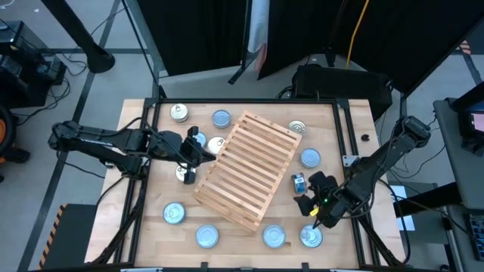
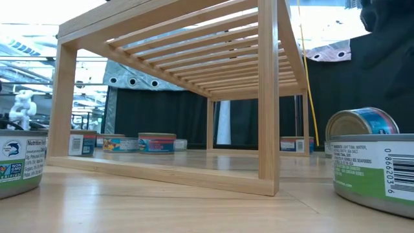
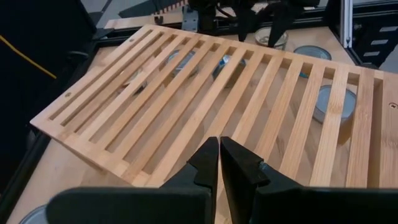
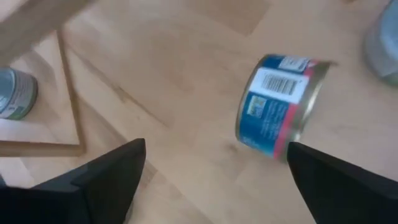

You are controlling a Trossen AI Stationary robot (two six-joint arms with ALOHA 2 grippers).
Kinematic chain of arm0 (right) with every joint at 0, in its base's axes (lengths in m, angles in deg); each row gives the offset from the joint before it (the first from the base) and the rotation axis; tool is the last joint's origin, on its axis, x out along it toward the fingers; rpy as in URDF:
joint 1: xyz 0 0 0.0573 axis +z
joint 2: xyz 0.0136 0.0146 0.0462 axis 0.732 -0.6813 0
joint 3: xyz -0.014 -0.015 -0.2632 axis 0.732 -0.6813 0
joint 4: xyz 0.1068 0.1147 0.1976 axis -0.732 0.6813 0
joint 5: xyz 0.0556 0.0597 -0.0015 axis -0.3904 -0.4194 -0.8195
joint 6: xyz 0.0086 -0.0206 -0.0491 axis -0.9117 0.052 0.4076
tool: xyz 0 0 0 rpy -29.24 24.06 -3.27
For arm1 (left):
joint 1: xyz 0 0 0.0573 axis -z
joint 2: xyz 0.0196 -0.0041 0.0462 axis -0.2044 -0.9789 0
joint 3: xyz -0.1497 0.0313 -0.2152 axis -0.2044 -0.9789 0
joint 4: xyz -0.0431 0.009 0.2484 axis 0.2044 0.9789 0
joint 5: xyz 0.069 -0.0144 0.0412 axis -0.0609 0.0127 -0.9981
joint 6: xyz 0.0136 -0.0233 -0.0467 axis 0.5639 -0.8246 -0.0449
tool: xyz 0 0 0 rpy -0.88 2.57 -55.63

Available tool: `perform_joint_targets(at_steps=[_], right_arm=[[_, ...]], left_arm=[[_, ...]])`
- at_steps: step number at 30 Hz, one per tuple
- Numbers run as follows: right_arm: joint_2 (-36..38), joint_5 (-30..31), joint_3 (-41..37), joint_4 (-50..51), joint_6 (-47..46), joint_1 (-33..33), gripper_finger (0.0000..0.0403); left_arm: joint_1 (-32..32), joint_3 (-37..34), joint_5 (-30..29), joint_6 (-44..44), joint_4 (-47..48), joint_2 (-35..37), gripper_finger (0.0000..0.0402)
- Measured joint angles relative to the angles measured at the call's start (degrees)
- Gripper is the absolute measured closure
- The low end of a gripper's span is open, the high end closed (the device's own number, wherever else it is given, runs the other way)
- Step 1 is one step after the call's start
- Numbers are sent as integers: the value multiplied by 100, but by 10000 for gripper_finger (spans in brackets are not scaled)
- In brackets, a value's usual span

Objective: Stack canned seafood by type on shelf
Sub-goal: Put the blue-pink tuna can on the shelf

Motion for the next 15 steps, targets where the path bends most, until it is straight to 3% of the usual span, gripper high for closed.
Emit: perform_joint_targets(at_steps=[6,15], right_arm=[[-190,-78,521,1374,-166,-276,19],[-1231,-204,520,1205,-72,-687,19]], left_arm=[[0,-1,0,0,-2,0,375],[0,0,0,35,2,0,375]])
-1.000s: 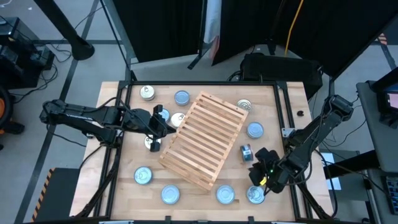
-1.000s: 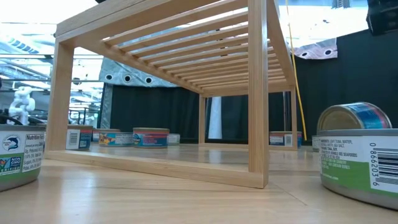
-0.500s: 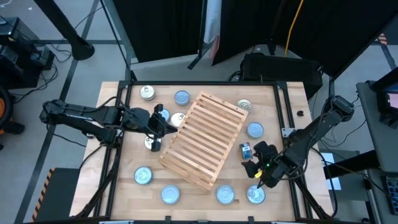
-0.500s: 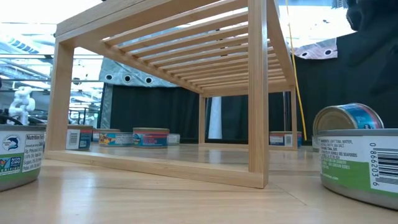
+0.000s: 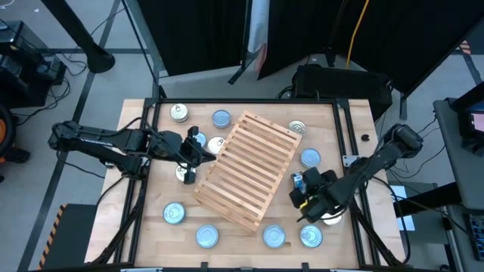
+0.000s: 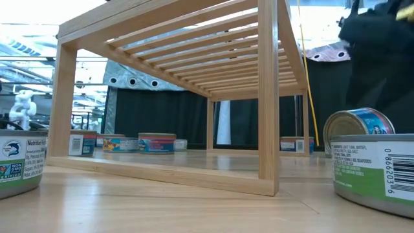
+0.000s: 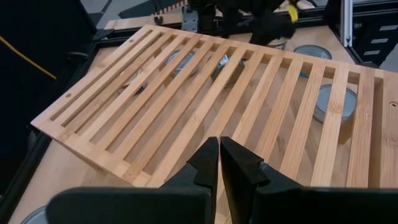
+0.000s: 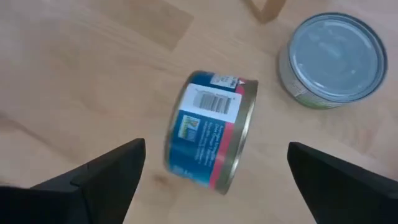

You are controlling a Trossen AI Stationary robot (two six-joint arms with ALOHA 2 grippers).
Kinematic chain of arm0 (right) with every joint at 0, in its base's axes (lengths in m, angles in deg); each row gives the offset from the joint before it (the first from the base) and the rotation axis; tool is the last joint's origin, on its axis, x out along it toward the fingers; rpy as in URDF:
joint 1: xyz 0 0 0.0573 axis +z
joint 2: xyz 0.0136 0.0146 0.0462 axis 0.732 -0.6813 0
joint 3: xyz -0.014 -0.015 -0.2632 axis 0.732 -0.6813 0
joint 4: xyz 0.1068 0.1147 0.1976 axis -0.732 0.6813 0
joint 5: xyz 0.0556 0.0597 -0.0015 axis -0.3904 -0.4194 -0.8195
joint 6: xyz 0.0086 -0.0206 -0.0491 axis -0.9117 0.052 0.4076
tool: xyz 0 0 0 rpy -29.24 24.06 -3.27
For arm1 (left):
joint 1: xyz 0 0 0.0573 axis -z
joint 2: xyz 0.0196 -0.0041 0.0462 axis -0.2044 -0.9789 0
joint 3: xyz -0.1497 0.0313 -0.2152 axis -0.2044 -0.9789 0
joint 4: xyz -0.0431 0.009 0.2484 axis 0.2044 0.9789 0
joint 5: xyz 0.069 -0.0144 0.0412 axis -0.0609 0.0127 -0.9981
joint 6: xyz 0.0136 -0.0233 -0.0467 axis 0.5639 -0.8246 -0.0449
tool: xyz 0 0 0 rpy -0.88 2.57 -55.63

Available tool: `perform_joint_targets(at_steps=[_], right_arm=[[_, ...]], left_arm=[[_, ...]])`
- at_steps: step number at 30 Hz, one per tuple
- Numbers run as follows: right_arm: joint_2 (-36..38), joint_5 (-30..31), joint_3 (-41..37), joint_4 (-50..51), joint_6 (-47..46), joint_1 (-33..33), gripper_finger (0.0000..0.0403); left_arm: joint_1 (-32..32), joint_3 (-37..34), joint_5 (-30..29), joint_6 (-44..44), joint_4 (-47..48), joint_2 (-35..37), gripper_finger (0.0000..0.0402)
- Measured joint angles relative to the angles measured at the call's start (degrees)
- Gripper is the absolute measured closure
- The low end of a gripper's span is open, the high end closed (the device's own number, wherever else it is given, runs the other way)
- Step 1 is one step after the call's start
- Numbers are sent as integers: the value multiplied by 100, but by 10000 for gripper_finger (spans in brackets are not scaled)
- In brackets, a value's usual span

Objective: Stack canned seafood by type on shelf
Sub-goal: Put the blue-pink tuna can on the shelf

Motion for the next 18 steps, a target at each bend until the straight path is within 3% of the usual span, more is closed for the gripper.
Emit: perform_joint_targets(at_steps=[10,18], right_arm=[[-649,145,0,-13,41,-214,29],[-886,116,0,-12,159,-213,120]], left_arm=[[-1,0,-36,0,0,0,375],[0,-1,-61,-1,1,0,375]])
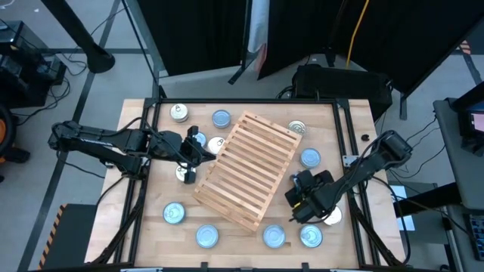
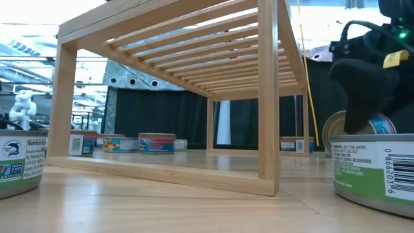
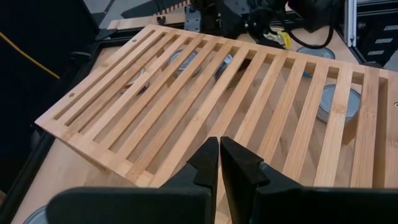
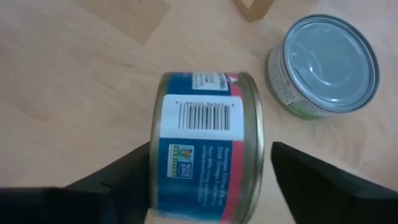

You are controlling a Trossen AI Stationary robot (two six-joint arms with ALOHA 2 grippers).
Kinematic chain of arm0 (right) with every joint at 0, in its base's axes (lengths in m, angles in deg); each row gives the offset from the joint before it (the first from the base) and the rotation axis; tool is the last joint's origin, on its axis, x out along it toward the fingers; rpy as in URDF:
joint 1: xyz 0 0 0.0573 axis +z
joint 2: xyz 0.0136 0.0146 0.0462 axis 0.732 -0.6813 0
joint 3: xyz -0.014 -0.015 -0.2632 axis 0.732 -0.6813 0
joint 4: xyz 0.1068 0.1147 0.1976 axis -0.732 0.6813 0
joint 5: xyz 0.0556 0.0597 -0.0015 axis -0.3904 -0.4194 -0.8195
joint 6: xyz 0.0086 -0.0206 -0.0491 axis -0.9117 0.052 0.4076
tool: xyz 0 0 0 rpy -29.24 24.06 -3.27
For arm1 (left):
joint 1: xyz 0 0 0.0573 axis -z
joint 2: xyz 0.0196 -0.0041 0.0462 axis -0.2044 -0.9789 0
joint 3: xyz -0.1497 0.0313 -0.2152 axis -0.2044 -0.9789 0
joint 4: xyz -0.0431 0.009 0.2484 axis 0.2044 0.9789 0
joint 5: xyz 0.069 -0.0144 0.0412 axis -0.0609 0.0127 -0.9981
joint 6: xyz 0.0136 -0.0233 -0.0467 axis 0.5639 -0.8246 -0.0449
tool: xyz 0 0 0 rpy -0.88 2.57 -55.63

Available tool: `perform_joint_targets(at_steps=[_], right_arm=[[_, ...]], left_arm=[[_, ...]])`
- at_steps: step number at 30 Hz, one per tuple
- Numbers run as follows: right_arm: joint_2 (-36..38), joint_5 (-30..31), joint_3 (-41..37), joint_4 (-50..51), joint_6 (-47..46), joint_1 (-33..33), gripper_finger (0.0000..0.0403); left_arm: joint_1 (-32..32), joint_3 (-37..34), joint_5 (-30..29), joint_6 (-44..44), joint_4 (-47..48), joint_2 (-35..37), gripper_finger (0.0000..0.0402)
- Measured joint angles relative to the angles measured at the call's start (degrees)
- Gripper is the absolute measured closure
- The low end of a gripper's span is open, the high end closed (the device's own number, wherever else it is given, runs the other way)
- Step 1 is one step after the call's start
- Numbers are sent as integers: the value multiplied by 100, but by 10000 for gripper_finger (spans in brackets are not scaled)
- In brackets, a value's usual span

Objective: Stack canned seafood by type on shelf
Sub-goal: Put the blue-pink tuna can on the shelf

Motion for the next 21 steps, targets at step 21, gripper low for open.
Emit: perform_joint_targets(at_steps=[21], right_arm=[[359,-1432,1697,191,1651,731,205]], left_arm=[[43,5,355,-388,-802,-414,364]])
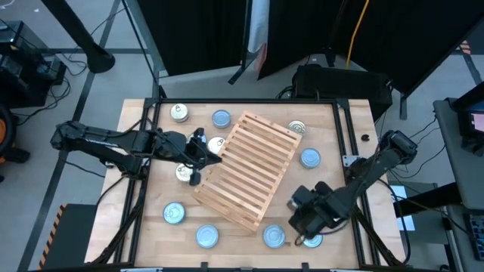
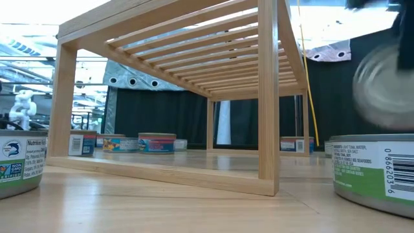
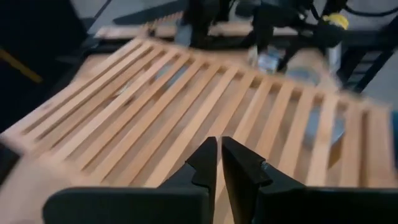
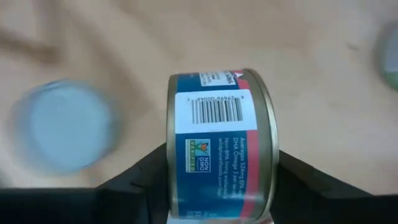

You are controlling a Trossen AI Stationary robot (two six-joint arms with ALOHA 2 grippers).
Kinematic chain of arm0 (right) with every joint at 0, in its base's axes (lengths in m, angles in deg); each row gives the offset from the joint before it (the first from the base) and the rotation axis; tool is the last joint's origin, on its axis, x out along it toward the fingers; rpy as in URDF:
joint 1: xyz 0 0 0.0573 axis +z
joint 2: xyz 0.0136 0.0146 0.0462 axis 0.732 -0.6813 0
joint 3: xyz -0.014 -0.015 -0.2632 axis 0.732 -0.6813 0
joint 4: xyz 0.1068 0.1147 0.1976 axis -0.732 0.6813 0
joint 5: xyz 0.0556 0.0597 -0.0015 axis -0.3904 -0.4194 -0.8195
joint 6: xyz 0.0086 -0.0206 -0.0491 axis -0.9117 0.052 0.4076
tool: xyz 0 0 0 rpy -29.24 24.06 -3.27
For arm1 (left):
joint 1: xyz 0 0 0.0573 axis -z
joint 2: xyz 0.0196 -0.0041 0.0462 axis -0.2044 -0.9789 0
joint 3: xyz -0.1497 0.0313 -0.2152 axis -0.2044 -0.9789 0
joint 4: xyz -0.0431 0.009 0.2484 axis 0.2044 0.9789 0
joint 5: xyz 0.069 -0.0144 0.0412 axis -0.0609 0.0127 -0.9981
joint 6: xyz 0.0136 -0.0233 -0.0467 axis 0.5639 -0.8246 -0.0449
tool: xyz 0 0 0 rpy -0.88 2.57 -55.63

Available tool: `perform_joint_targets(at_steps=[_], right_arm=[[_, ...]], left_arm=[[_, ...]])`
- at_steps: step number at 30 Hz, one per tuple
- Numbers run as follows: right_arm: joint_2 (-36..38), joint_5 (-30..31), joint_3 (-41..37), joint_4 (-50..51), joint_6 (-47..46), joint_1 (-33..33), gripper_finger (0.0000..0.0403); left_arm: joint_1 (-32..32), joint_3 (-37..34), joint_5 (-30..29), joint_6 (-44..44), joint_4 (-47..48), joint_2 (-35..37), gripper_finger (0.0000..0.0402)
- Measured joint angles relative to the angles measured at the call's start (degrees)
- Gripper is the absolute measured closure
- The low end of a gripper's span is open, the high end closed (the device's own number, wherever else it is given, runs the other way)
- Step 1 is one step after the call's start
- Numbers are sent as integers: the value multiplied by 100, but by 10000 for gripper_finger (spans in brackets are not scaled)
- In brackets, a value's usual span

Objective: Stack canned seafood by type on shelf
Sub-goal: Put the blue-pink tuna can on the shelf

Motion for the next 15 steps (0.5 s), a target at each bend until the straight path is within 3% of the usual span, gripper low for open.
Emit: perform_joint_targets(at_steps=[5,12,15], right_arm=[[3,170,971,-111,484,416,224],[5,2085,1774,-577,2392,738,212],[5,2820,1953,-604,3441,726,208]], left_arm=[[153,0,363,53,-995,-538,316],[670,0,609,262,-2701,-792,210],[1063,0,310,499,-3208,-790,170]])
